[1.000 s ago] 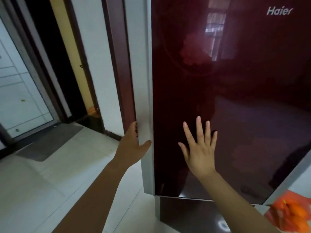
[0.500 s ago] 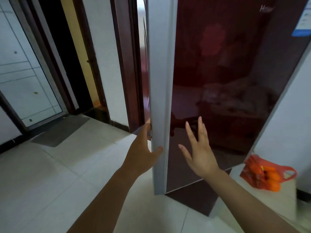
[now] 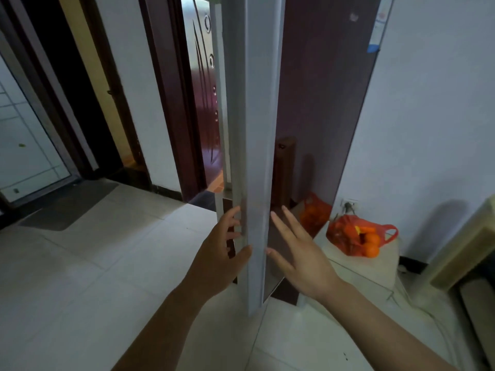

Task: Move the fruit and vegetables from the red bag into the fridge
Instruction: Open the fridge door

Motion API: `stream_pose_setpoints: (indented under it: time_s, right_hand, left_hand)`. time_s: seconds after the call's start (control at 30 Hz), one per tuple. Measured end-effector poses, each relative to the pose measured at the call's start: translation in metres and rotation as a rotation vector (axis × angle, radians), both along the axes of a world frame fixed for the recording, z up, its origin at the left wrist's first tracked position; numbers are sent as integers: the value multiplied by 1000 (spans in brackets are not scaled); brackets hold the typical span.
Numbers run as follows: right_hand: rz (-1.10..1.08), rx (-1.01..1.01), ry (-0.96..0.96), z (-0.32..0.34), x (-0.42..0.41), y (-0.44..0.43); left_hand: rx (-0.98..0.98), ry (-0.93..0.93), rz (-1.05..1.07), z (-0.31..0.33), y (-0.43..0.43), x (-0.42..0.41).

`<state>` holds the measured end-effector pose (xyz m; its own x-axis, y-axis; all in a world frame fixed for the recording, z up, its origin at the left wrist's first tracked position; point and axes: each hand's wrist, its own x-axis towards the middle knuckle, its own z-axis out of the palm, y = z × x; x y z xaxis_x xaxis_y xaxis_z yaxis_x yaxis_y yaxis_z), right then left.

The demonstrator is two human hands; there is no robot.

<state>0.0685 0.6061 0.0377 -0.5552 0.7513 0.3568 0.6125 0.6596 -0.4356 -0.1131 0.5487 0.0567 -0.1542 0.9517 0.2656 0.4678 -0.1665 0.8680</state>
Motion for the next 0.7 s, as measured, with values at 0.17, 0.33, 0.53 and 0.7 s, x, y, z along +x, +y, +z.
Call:
stream_pose_setpoints:
  time_s: [0.17,0.33,0.53,0.7]
  right_hand:
    - [76,-99,-5,-6,46,-31]
    - [156,-180,37,-8,97,-45]
    - [123,-231,-11,-18,147,-51]
    - [99,-276,1,-25,175,-63]
  left_hand:
    - [-28,-4,53,-6,-24,55]
    - [-30,44,118,-8,-44,120]
    - [-62,89,147,-3,-58,177]
    - [-104,148,77,0,-64,199]
